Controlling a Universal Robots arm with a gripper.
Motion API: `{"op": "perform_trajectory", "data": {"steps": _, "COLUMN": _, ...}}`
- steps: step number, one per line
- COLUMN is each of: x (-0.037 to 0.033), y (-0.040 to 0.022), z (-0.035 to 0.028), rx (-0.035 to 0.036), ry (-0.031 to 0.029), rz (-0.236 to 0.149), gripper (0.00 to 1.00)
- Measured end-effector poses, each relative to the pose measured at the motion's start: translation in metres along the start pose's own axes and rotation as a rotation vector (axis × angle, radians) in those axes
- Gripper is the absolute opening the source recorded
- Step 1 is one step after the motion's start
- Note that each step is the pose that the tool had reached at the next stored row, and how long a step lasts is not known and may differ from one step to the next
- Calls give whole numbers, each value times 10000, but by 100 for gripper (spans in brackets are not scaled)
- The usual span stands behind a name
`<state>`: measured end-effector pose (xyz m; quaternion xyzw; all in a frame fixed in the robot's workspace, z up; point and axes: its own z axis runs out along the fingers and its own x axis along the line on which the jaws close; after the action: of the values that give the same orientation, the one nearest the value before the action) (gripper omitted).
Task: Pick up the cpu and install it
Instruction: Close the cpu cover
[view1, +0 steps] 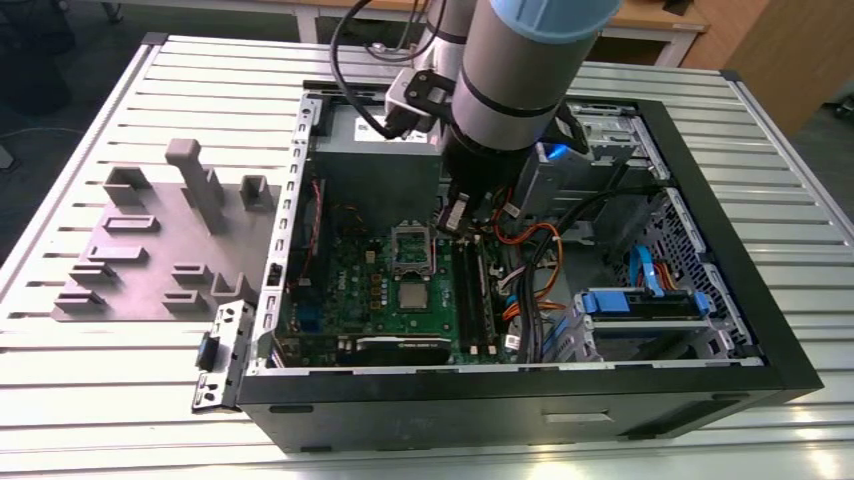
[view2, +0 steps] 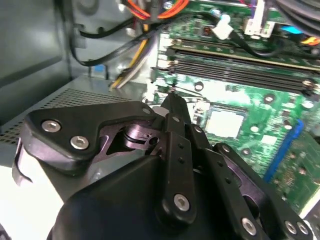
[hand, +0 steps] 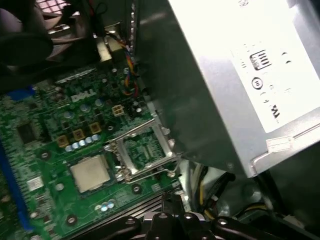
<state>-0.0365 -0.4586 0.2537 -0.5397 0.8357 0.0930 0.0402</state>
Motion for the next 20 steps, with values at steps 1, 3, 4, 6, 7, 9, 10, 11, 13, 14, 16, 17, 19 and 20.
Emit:
{"op": "perform_trajectory", "data": {"steps": 1, "x": 0, "y": -6, "z": 18, "rx": -10, "ry": -29, "rz": -1, "gripper": 11}}
{"op": "perform_trajectory", "data": {"steps": 3, "x": 6, "y": -12, "z": 52, "rx": -15, "ry": -36, "rz": 0, "gripper": 11}}
{"op": "perform_trajectory", "data": {"steps": 4, "x": 9, "y": -14, "z": 71, "rx": -17, "ry": -37, "rz": -2, "gripper": 11}}
{"op": "perform_trajectory", "data": {"steps": 6, "x": 14, "y": -18, "z": 106, "rx": -21, "ry": -36, "rz": -25, "gripper": 11}}
{"op": "perform_trajectory", "data": {"steps": 7, "x": 16, "y": -21, "z": 123, "rx": -21, "ry": -35, "rz": -30, "gripper": 11}}
{"op": "perform_trajectory", "data": {"steps": 9, "x": 18, "y": -25, "z": 155, "rx": -25, "ry": -33, "rz": -48, "gripper": 11}}
{"op": "perform_trajectory", "data": {"steps": 10, "x": 19, "y": -26, "z": 173, "rx": -31, "ry": -30, "rz": -81, "gripper": 11}}
{"op": "perform_trajectory", "data": {"steps": 11, "x": 19, "y": -27, "z": 189, "rx": -42, "ry": -23, "rz": -142, "gripper": 11}}
{"op": "perform_trajectory", "data": {"steps": 13, "x": 23, "y": -31, "z": 222, "rx": -83, "ry": 4, "rz": -387, "gripper": 11}}
{"op": "perform_trajectory", "data": {"steps": 14, "x": 24, "y": -31, "z": 229, "rx": -90, "ry": 9, "rz": -437, "gripper": 11}}
{"op": "perform_trajectory", "data": {"steps": 16, "x": 25, "y": -31, "z": 231, "rx": -91, "ry": 13, "rz": -439, "gripper": 11}}
{"op": "perform_trajectory", "data": {"steps": 17, "x": 25, "y": -31, "z": 233, "rx": -91, "ry": 10, "rz": -440, "gripper": 11}}
{"op": "perform_trajectory", "data": {"steps": 19, "x": 25, "y": -31, "z": 235, "rx": -91, "ry": 10, "rz": -440, "gripper": 11}}
{"op": "perform_trajectory", "data": {"steps": 20, "x": 25, "y": -32, "z": 236, "rx": -91, "ry": 10, "rz": -440, "gripper": 11}}
